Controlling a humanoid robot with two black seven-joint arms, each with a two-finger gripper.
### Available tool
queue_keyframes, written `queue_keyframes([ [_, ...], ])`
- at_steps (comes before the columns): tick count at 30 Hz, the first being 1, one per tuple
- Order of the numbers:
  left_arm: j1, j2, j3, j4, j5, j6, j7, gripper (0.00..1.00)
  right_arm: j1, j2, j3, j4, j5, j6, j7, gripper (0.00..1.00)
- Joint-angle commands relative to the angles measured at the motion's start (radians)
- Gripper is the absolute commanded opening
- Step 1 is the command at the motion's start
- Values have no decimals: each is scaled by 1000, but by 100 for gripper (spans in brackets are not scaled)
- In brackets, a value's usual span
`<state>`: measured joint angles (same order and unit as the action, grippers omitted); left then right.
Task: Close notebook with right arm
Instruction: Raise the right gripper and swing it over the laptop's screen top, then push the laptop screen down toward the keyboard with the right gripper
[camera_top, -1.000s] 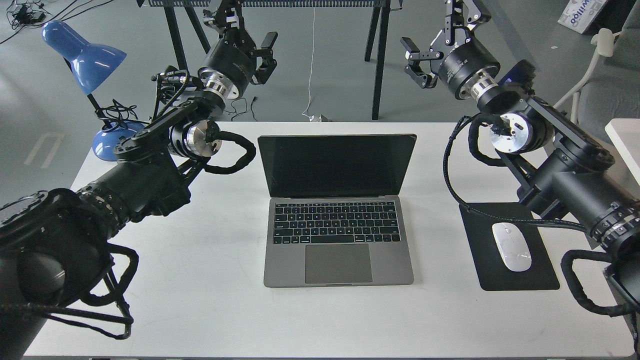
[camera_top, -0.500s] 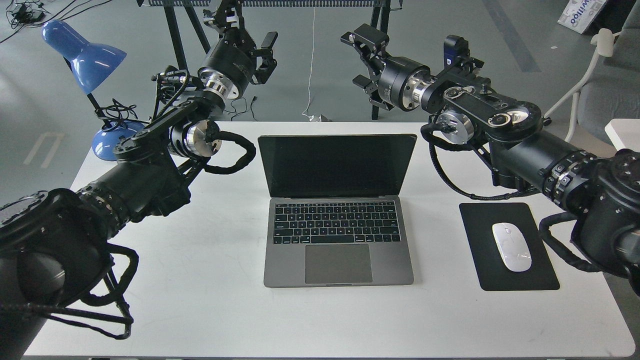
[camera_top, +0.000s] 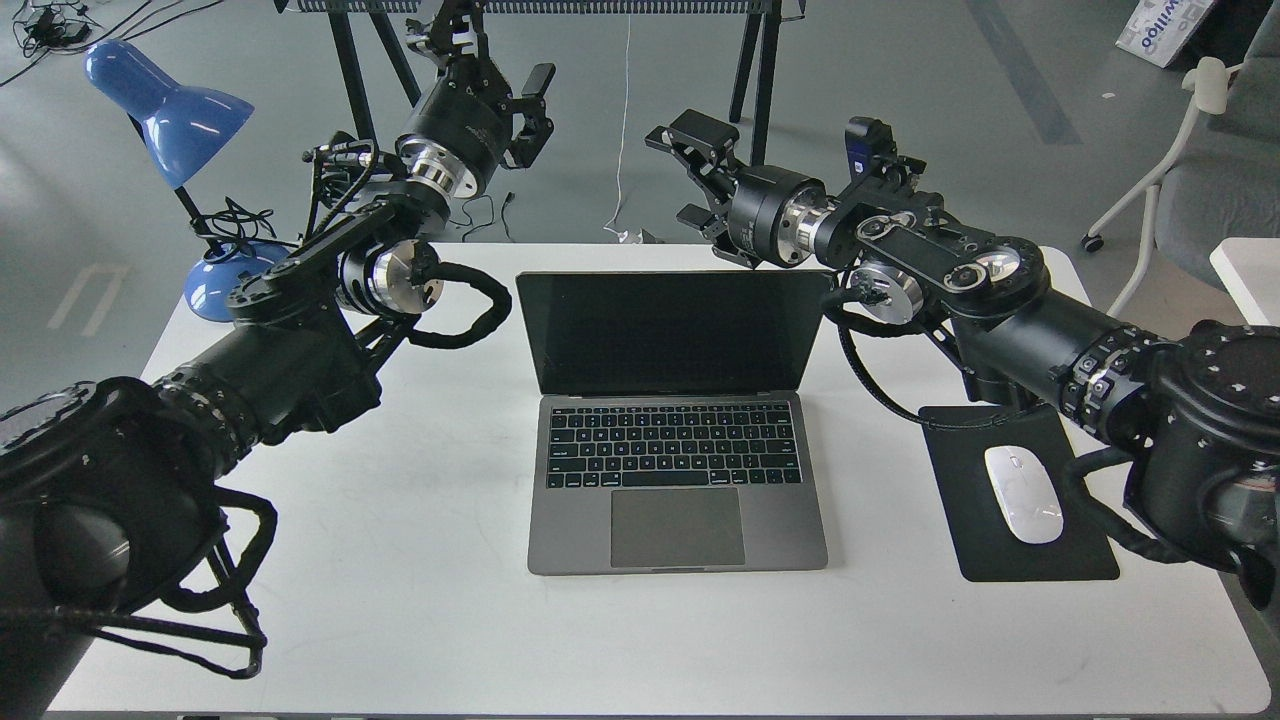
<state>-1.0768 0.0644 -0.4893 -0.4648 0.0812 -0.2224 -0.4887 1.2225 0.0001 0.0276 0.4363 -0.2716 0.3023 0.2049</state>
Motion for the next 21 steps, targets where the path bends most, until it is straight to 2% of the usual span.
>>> queue_keyframes([
  [1, 0, 0, 0, 0, 0, 0, 0, 100, 0, 0, 0, 5, 0, 17, -1, 100],
  [11, 0, 0, 1, 0, 2, 0, 0, 100, -8, -41, -38, 31, -3, 90, -4, 100],
  [21, 0, 0, 1, 0, 2, 0, 0, 100, -26, -206, -75, 335, -3, 100, -4, 100],
])
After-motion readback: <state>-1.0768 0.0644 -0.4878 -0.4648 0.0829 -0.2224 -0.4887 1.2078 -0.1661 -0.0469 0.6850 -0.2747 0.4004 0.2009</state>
